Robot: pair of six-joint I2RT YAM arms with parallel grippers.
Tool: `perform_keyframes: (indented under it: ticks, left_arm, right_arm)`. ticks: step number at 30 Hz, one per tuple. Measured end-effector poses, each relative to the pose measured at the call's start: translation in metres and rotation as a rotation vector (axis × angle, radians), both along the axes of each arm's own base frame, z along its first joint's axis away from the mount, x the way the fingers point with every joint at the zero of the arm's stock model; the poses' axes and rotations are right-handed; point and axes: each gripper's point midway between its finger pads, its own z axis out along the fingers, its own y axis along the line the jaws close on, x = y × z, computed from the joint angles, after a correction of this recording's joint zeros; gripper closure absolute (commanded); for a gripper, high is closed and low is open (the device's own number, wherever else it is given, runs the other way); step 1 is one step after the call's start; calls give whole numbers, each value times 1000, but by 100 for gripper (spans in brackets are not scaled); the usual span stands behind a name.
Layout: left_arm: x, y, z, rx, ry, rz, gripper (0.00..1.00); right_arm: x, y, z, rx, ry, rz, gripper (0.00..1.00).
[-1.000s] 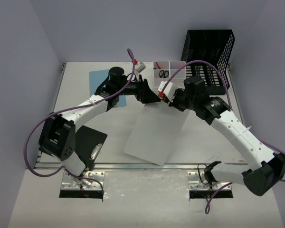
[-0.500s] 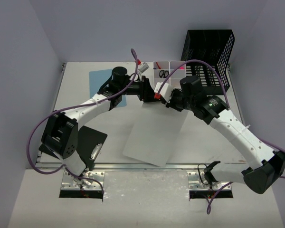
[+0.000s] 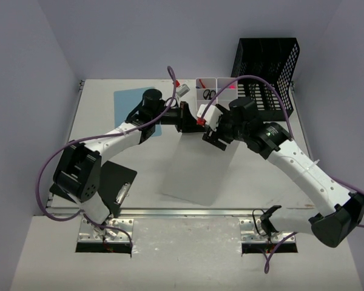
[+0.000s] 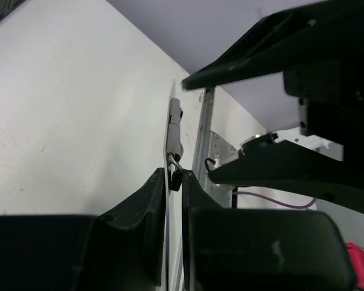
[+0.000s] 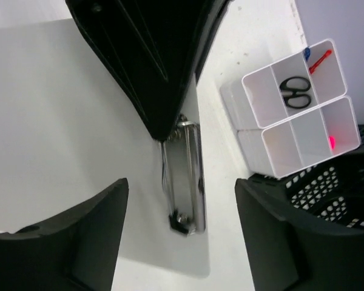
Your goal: Organize the desk
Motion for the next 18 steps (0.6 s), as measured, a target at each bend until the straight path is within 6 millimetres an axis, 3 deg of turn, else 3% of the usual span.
perform_keyframes:
  ticks: [5,8,12,15,18]
  left_arm:
    - [2,22,-32,28,59,31,100]
    - [2,38,-40,28,59,34,100]
    - [-9,48,-32,-1,4,-15,100]
    - [-23,49,-19,-33,-58,-78,100]
    - [-35,51,-3,-62,-122,-129,100]
  right_arm:
    - [0,-6,11,70,52,-37,20]
    - [17,-26,43,192,94,-118,21]
    - [38,-54,80,379,160,-187,24]
    - [28,-55,77,469,278,-153,25]
    - [9,-41,66,540,419,-77,26]
